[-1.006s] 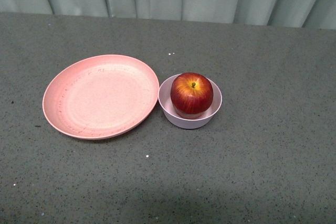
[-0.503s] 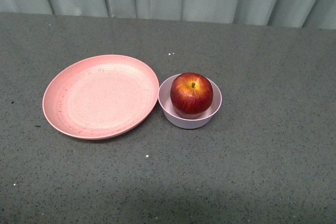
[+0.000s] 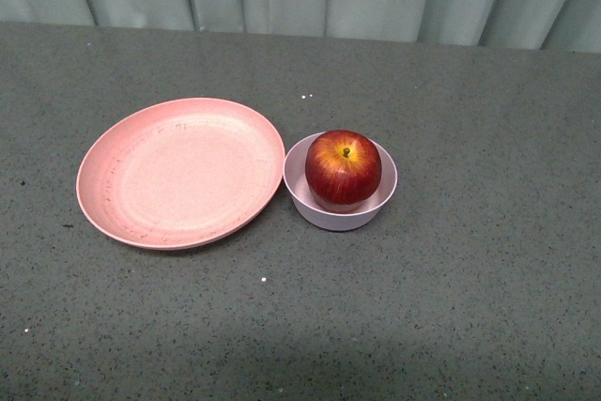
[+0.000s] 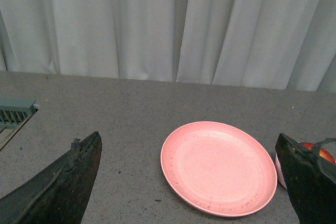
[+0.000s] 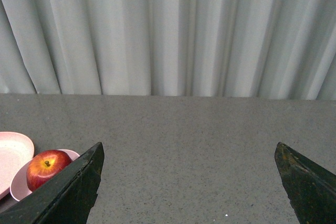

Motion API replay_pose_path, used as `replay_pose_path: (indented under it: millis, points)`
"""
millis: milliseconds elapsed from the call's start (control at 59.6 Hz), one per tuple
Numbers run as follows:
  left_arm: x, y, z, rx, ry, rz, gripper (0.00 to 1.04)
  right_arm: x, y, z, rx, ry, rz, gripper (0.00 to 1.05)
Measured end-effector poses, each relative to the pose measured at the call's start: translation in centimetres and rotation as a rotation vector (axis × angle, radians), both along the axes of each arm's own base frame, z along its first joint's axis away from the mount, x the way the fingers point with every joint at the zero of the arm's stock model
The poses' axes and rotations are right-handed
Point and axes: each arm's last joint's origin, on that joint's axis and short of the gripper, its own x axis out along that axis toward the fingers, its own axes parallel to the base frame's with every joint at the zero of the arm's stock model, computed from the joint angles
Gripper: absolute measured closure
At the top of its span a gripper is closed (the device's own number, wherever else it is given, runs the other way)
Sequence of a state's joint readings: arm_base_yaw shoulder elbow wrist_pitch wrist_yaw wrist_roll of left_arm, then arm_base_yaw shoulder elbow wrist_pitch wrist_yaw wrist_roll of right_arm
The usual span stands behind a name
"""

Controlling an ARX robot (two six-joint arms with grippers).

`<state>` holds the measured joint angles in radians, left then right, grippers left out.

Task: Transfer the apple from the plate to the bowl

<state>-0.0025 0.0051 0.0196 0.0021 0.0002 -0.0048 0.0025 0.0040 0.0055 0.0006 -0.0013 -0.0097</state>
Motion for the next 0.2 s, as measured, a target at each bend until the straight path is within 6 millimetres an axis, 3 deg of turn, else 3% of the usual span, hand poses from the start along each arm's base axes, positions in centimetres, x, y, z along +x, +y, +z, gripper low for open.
replay_pose_path:
  millis: [201]
  points:
    - [0.00,0.00,0.00,0.000,0.000,0.000,0.07,0.00,0.00,0.00,0.000,0.000,0.000,0.09]
